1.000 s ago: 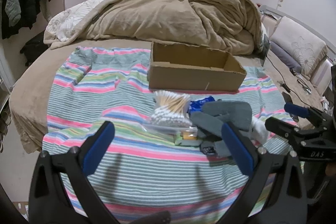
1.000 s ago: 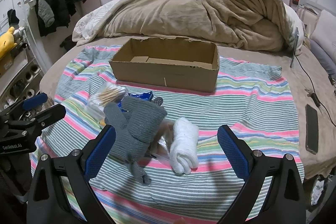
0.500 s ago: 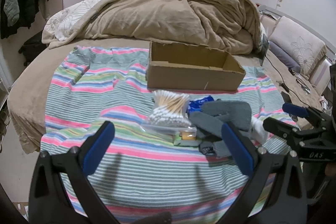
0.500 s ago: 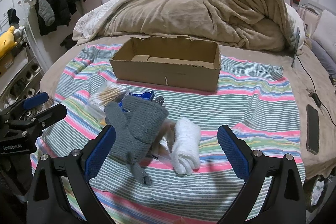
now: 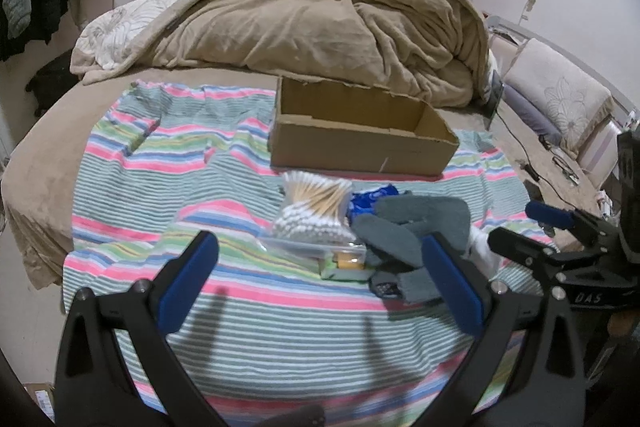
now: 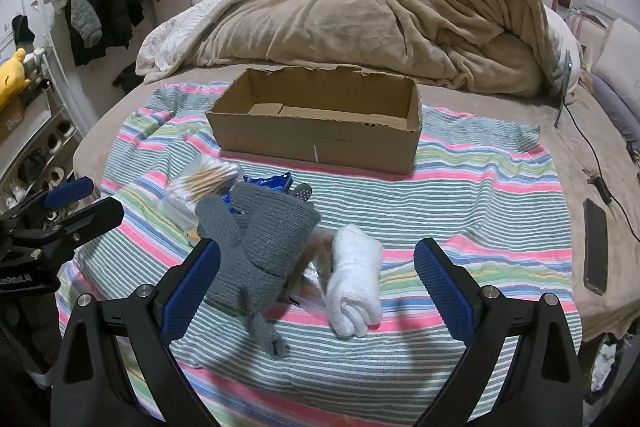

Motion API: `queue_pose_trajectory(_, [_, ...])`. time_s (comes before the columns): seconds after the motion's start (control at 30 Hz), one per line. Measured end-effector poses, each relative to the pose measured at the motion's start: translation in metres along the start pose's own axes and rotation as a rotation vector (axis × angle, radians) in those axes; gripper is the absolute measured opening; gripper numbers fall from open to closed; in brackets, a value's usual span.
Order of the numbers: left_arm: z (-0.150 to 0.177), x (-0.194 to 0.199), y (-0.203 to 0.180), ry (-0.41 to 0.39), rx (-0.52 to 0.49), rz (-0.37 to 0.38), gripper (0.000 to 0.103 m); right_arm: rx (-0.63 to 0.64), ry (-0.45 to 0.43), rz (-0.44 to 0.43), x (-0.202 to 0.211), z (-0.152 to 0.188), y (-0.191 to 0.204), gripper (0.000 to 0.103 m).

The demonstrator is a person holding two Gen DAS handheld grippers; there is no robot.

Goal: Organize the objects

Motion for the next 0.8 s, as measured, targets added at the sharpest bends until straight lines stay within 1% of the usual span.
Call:
queue_pose_trajectory(0.33, [0.0022,-0.0012,0.0002,0.003,-0.014,-0.025,0.102,0.001,0.001,0.0,-0.0007,0.0002,0.0009,0.1])
queue_pose_trajectory(0.8, [0.0024,-0.0008,0.0003,0.008,-0.007,-0.008,0.102,0.001,0.001,-0.001,-0.0008,0.0005,0.0006,0.1])
Point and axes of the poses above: each gripper's, at about its wrist camera, not at the fingertips, and x roughly against the way its jaws point, y to its left, z to its underside, the point moved 2 cm from there along -x, roughly the way its jaws point, and after that the axes turned 4 degrees about -x, right-handed, at the moved point
